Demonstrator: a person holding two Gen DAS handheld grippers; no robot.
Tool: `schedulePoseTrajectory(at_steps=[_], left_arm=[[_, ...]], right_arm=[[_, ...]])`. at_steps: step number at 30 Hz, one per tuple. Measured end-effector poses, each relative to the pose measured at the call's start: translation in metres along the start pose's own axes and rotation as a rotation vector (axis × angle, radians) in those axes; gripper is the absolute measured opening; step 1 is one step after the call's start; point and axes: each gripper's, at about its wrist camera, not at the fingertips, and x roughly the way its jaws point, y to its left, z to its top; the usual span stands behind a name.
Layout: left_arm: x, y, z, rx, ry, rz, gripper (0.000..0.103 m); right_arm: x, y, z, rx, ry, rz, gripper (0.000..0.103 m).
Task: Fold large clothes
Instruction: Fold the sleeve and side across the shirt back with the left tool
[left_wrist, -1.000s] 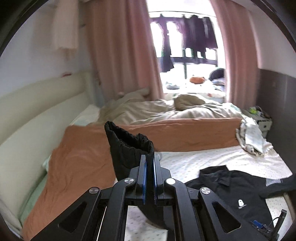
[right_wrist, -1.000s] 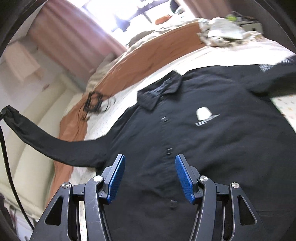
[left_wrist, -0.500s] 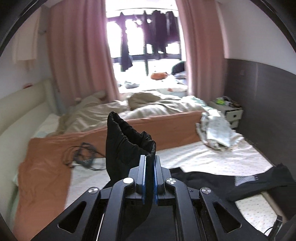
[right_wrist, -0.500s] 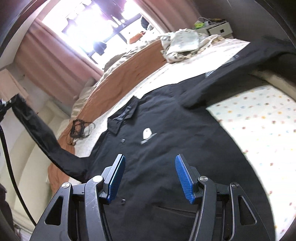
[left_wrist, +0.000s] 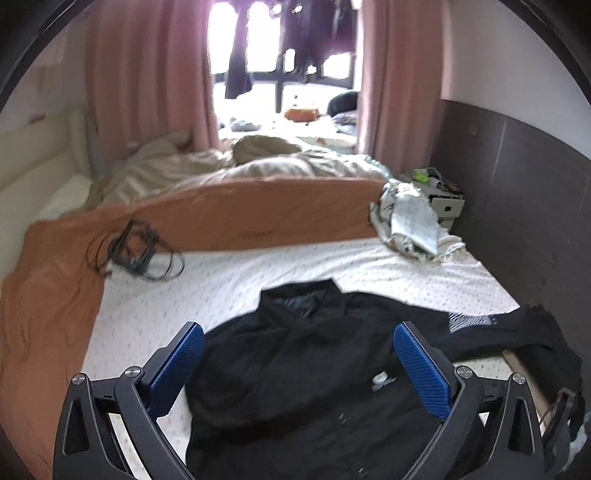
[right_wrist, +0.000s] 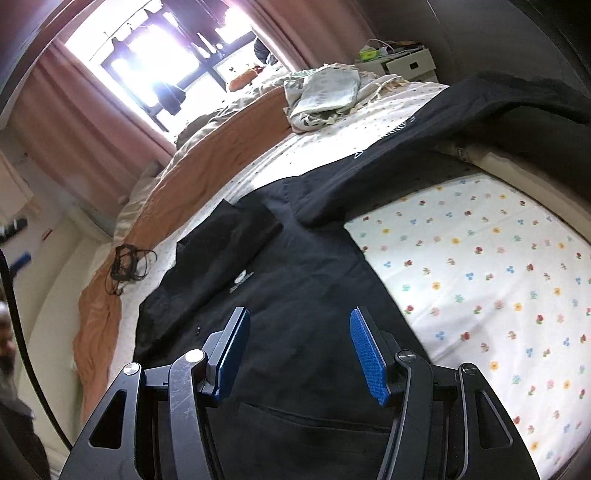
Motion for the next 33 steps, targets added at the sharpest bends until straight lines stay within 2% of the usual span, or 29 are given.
schedulePoseTrajectory(at_steps=[10, 18, 26, 33], left_arm=[[-0.005, 0.078, -0.072, -0.137, 0.065, 0.051, 0.103], [-0.009, 0.106, -0.115, -0.188, 0.085, 0.081, 0.103], [0.011, 0.102, -0.133, -0.186, 0.121, 0.08, 0.103], [0.053, 0.064, -0.127, -0.103, 0.165, 0.049, 0.103]], right_arm=[[-0.006, -0.001, 0.018, -0.062, 0.013, -0.083, 0.057], [-0.024, -0.019, 0.048, -0.103, -0.006, -0.158, 0.057], [-0.05, -0.039, 0.082, -0.133, -0.049, -0.215, 0.058], [-0.07, -0.081, 0.108, -0.091, -0.08, -0.28, 0.058]])
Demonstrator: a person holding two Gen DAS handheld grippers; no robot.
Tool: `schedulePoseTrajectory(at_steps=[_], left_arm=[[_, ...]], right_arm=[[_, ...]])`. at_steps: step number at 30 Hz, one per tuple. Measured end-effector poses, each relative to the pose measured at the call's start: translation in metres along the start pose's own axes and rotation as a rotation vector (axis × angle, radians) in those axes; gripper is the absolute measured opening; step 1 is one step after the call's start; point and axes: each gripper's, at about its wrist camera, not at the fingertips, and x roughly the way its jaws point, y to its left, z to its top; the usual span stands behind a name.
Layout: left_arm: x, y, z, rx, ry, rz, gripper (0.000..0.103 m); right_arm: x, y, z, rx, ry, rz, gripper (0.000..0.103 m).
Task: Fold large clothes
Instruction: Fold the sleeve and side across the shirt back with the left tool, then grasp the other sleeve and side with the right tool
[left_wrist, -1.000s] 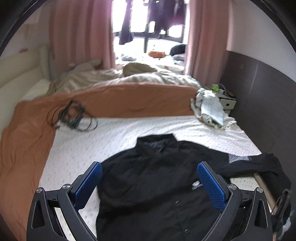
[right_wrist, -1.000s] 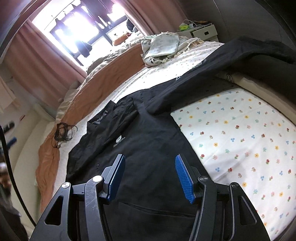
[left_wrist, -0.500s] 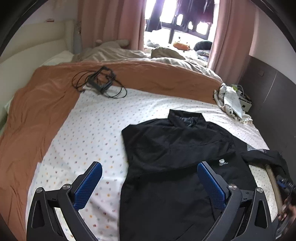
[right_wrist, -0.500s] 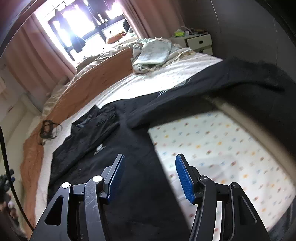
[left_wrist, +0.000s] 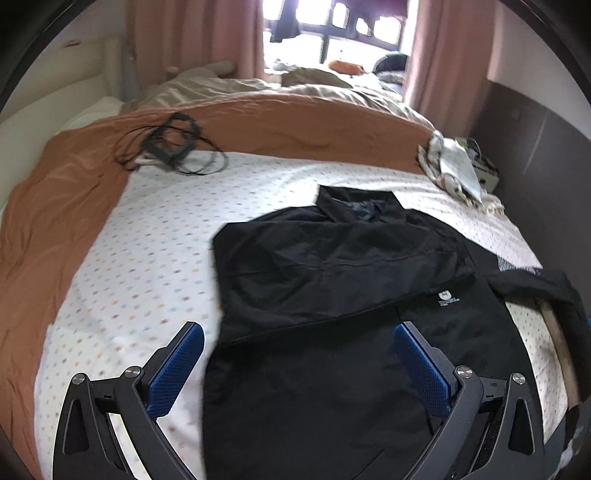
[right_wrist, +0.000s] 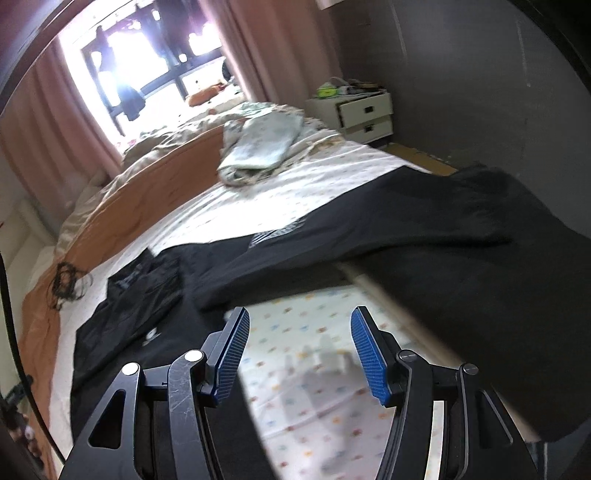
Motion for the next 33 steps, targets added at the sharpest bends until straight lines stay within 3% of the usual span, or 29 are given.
schedulePoseTrajectory(at_steps=[15, 24, 30, 33], left_arm=[[0.132, -0.148, 0.016, 0.275, 0.14, -0.133, 0.103], [0.199, -0.206, 0.021, 0.404, 0.211, -0.172, 0.095], [0.216, -0.237, 0.008, 0.547, 0.172, -0.109, 0.082], [0.221, -0.239, 0.013, 0.532, 0.163, -0.124, 0.076]], right_arm=[[-0.005, -0.104, 0.024, 0.109, -0.01, -0.126, 0.058], [0.02, -0.133, 0.019, 0.216, 0.039, -0.053, 0.058], [0.041, -0.135, 0.024, 0.272, 0.052, -0.005, 0.058], [0.053, -0.132, 0.029, 0.288, 0.056, 0.002, 0.058]])
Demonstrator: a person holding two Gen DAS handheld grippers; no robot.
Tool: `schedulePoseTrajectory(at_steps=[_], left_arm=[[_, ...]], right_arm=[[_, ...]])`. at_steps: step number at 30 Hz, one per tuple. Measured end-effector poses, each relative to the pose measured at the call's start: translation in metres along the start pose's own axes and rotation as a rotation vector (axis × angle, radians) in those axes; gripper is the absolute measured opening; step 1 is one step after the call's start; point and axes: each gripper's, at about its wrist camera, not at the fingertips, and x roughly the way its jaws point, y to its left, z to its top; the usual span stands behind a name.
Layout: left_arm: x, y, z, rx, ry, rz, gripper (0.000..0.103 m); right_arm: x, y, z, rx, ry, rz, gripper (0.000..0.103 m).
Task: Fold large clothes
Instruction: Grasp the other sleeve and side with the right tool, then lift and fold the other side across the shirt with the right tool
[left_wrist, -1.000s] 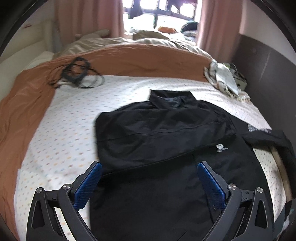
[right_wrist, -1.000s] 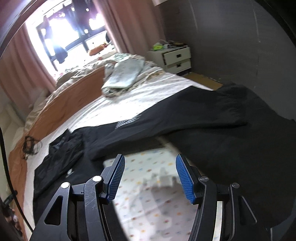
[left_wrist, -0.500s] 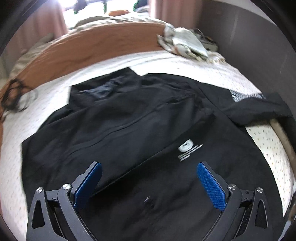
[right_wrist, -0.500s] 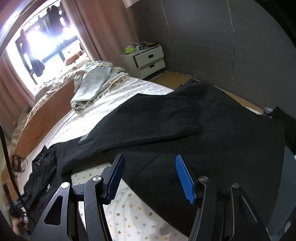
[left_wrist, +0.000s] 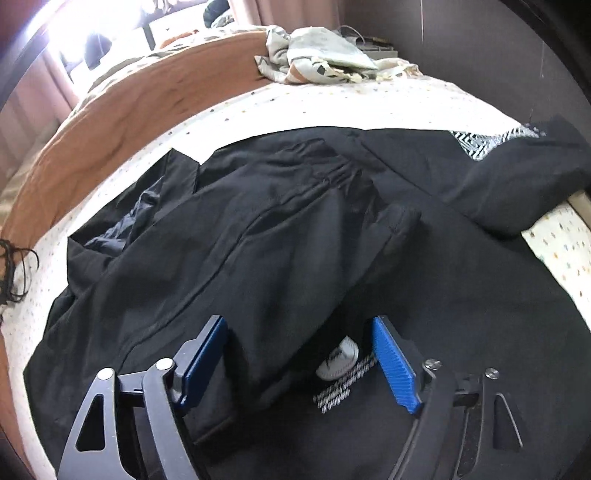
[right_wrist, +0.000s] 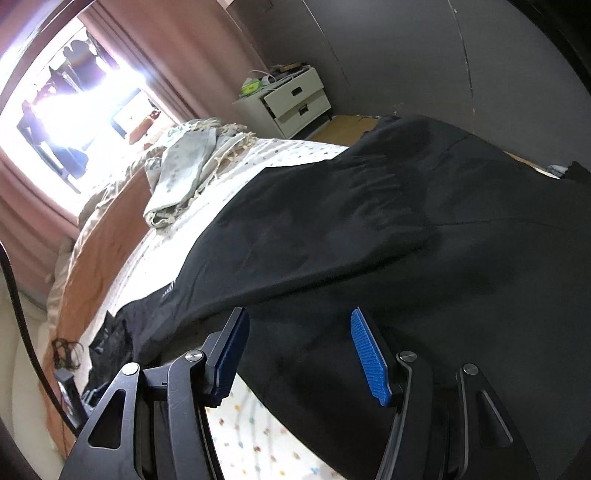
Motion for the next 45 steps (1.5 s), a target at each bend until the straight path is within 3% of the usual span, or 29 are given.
schedulePoseTrajectory(at_steps=[4, 6, 8, 10, 15, 18, 19, 20, 21, 23, 29, 39, 45], left_arm=[[0.006, 0.007, 0.006, -0.042, -0.001, -0.042, 0.062], [0.007, 0.007, 0.008, -0.054, -0.008, -0.065, 0.046], [0.006, 0.005, 0.009, -0.06, -0.003, -0.088, 0.022], [0.001, 0.0, 0.008, -0.053, 0.001, -0.102, 0.017], [-0.01, -0.008, 0.004, -0.034, 0.006, -0.187, 0.017], [-0.007, -0.012, 0.006, -0.034, 0.06, -0.184, 0.039], [-0.008, -0.012, 0.006, -0.04, 0.07, -0.187, 0.056], [-0.012, -0.011, 0.006, -0.048, 0.062, -0.194, 0.065], [-0.018, -0.01, 0.005, -0.055, 0.045, -0.203, 0.069], [-0.032, -0.005, 0.003, -0.071, 0.011, -0.212, 0.077], [-0.072, 0.024, -0.017, -0.133, -0.039, -0.19, 0.078], [-0.156, 0.107, -0.078, -0.311, -0.129, -0.078, 0.078], [-0.203, 0.15, -0.113, -0.39, -0.179, -0.017, 0.092]], right_arm=[[0.012, 0.002, 0.007, 0.034, 0.008, 0.023, 0.058], [0.02, 0.001, 0.01, 0.067, 0.02, 0.048, 0.058], [0.024, 0.0, 0.01, 0.096, 0.026, 0.067, 0.058], [0.026, -0.003, 0.011, 0.138, 0.033, 0.095, 0.058], [0.034, -0.004, 0.013, 0.199, 0.04, 0.14, 0.058], [0.04, -0.006, 0.012, 0.235, 0.042, 0.151, 0.058], [0.04, -0.006, 0.013, 0.243, 0.039, 0.155, 0.058], [0.04, -0.007, 0.013, 0.246, 0.033, 0.155, 0.049], [0.038, -0.007, 0.014, 0.245, 0.026, 0.152, 0.03], [0.038, -0.007, 0.015, 0.24, 0.026, 0.154, 0.01], [0.002, 0.025, 0.023, 0.12, -0.063, 0.172, 0.005], [-0.067, 0.143, 0.042, -0.123, -0.172, 0.236, 0.004], [-0.093, 0.22, 0.034, -0.252, -0.192, 0.275, 0.004]])
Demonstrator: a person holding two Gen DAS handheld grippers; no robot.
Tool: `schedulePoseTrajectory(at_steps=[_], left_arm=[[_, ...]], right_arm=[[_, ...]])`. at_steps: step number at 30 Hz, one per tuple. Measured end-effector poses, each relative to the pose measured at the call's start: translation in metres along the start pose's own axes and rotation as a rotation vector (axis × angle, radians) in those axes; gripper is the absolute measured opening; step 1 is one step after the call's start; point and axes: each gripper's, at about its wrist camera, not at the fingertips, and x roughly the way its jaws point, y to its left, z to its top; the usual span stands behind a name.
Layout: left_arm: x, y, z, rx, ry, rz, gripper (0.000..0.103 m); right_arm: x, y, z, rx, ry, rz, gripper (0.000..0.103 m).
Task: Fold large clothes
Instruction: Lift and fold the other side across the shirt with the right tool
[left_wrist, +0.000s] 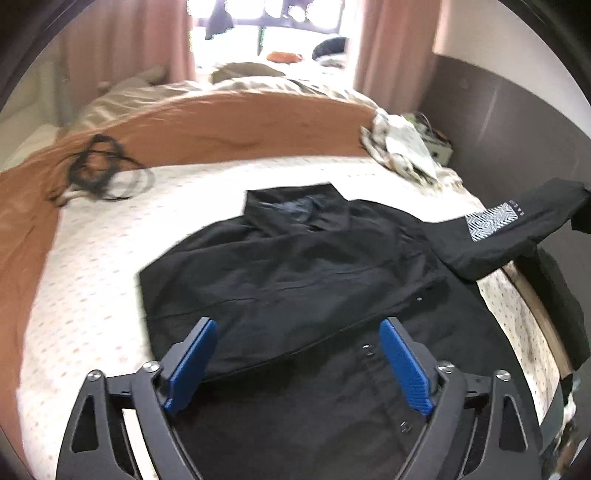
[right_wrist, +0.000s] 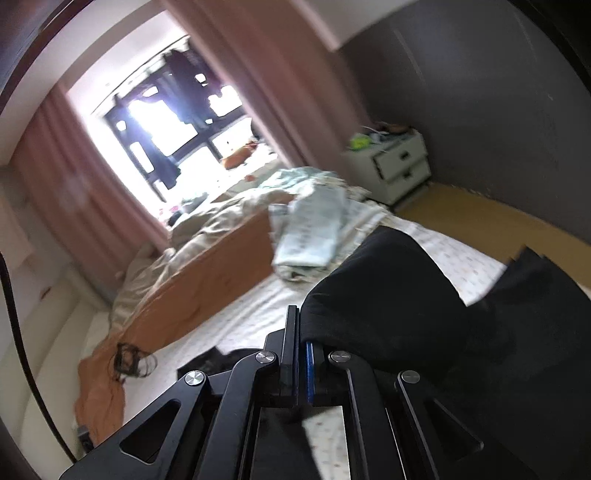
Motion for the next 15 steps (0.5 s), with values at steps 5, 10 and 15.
schedulePoseTrajectory(at_steps=[5, 10, 15], left_arm=[[-0.039, 0.046, -0.01, -0.082, -0.057, 0.024, 0.103], [-0.064, 0.091, -0.024, -0.139, -0.075, 0.056, 0.103], [-0.086, 0.128, -0.042, -0.167, -0.1, 0.075, 0.103]], right_arm=[[0.004, 0.061, 0.001, -0.078, 0.007, 0.023, 0.004], [0.016, 0.114, -0.009, -0.136, 0.026, 0.043, 0.004], [0.033, 0.156, -0.029, -0.189, 0.051, 0.059, 0.004]])
